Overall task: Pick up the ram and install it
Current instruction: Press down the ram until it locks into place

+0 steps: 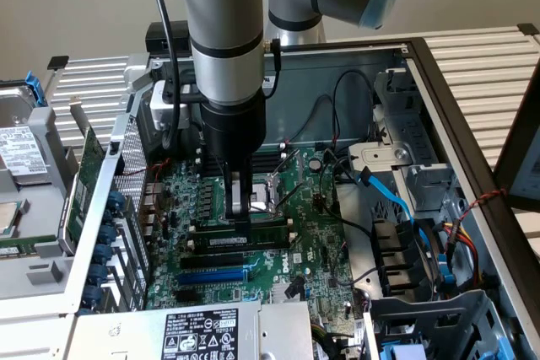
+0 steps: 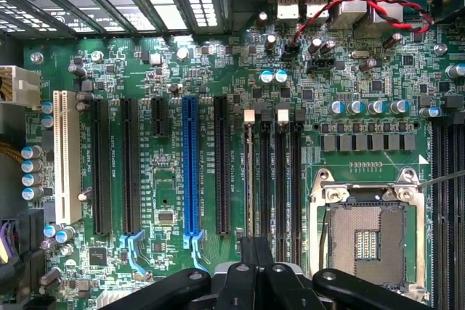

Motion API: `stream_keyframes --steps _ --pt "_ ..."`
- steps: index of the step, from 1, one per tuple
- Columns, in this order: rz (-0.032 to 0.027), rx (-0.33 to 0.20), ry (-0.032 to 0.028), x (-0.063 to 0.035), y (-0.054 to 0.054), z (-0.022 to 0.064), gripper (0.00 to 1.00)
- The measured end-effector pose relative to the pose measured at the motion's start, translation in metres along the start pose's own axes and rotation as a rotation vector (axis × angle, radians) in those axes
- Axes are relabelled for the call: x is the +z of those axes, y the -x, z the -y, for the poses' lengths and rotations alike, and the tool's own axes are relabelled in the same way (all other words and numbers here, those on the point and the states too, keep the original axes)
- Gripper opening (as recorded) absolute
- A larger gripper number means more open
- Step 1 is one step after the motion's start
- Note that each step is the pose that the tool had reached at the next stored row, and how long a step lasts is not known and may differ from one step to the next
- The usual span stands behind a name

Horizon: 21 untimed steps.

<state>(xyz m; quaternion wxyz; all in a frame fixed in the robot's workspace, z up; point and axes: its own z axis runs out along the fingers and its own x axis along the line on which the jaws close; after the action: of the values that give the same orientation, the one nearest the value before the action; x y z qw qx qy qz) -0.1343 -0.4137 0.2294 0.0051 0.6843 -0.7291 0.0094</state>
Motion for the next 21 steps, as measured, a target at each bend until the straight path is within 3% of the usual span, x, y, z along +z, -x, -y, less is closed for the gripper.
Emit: stream_keyframes --steps 21 --pt "0.0016 0.0 -0.0008 0.0011 0.0001 -0.0001 0.11"
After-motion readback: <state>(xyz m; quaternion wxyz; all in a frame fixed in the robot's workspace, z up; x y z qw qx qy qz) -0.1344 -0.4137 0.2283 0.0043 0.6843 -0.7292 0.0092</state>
